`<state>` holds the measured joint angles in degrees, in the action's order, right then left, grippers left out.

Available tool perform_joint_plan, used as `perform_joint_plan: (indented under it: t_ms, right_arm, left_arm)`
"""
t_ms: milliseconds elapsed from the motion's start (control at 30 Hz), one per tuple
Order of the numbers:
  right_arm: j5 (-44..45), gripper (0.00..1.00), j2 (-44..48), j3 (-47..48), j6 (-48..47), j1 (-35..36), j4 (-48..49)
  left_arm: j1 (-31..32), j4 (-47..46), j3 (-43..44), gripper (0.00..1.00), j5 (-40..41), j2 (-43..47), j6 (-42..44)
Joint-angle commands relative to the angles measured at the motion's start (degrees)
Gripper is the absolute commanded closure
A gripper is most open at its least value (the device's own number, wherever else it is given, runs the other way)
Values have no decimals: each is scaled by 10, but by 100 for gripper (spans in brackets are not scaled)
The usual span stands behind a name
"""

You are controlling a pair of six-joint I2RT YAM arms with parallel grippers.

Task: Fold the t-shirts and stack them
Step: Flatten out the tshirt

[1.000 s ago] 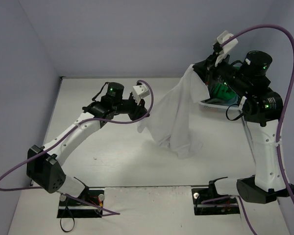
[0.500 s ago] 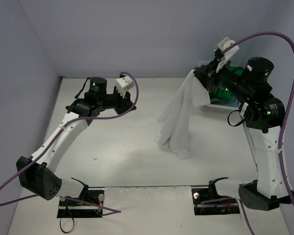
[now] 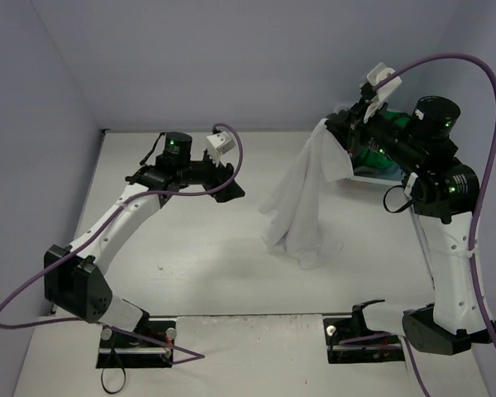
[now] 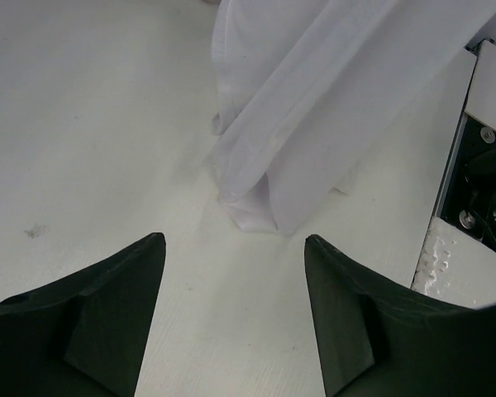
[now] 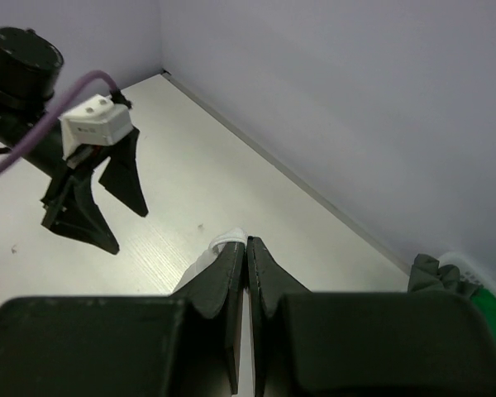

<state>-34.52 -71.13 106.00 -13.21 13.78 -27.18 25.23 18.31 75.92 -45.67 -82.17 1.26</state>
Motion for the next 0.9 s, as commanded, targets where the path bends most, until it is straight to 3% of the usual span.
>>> perform_joint_plan:
  t_ms: [0,500,867]
  right_arm:
    - [-16,100,-3,28,12,-5,60]
    - [-20,100,-11,34,13,-12,56]
    - [-33,100,-6,32,17,-15,55]
  left_arm:
    - [12,-58,16,37,-24,-25,-6]
    - [97,-101,79,36,-18,-162,-16]
    - [100,-158,99,36,11,-208,-24]
